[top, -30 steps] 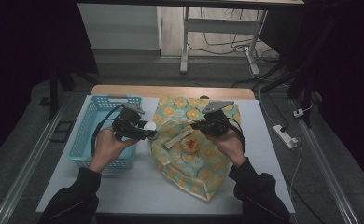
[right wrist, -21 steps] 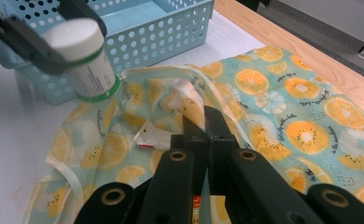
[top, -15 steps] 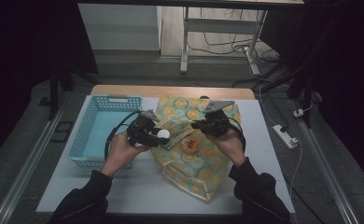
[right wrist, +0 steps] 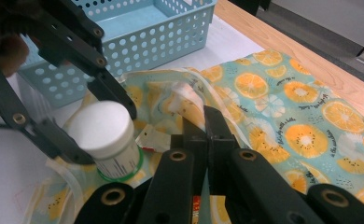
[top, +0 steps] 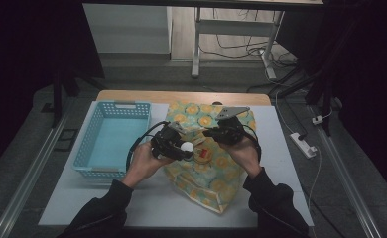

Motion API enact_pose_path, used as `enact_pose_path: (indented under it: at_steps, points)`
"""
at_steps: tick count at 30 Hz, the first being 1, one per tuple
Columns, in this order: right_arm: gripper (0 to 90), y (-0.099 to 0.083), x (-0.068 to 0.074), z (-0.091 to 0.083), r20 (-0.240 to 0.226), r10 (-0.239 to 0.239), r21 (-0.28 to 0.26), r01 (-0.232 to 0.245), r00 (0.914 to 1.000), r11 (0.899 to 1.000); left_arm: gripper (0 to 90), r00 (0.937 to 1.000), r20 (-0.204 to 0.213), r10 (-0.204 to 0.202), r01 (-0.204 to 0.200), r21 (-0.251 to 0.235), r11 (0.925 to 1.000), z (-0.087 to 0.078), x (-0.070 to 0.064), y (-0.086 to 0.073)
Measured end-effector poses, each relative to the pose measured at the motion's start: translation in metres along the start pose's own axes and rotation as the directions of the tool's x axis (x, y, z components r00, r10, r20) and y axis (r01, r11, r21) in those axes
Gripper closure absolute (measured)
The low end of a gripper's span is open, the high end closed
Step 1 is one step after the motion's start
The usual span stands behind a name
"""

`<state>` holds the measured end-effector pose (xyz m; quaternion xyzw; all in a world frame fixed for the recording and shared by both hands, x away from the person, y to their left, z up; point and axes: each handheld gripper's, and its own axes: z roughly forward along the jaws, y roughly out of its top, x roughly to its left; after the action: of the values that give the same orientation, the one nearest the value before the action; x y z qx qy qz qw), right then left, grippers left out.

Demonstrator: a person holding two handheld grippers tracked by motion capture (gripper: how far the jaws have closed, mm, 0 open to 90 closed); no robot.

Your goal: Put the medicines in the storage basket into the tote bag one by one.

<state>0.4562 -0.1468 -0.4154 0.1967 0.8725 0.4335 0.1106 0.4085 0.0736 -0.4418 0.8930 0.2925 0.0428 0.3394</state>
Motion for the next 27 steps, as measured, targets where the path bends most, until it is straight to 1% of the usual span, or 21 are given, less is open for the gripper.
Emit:
enact_pose_path:
  at_steps: [4,11,14,17,23,27]
  points:
    - [89.5,0.0,0.0,0.0,-0.001,-0.002,0.002,0.002,1.0,1.0,50.8,1.0,-0.002,0.002,-0.002,0.007,1.0,0.008,0.001,0.005]
    - [89.5,0.0,0.0,0.0,-0.002,-0.001,0.001,0.001,1.0,1.0,50.8,0.9999,-0.015,-0.003,0.004,0.011,0.9999,0.021,0.008,0.013]
    - [89.5,0.0,0.0,0.0,-0.001,-0.001,0.002,0.001,1.0,1.0,50.8,0.9996,-0.024,-0.011,0.012,0.014,0.9998,0.027,0.01,0.016]
    - [89.5,0.0,0.0,0.001,-0.001,-0.001,0.003,0.001,1.0,1.0,50.8,0.9988,-0.043,-0.024,0.024,0.013,0.9996,0.031,0.014,0.018]
    - [89.5,0.0,0.001,0.002,-0.003,-0.003,0.005,0.003,1.0,1.0,50.8,0.9966,-0.068,-0.048,0.048,0.003,0.9988,0.037,0.023,0.021]
    - [89.5,-0.001,0.0,0.002,-0.003,-0.005,0.01,0.005,1.0,1.0,50.7,0.996,-0.064,-0.062,0.061,-0.007,0.9981,0.042,0.028,0.022]
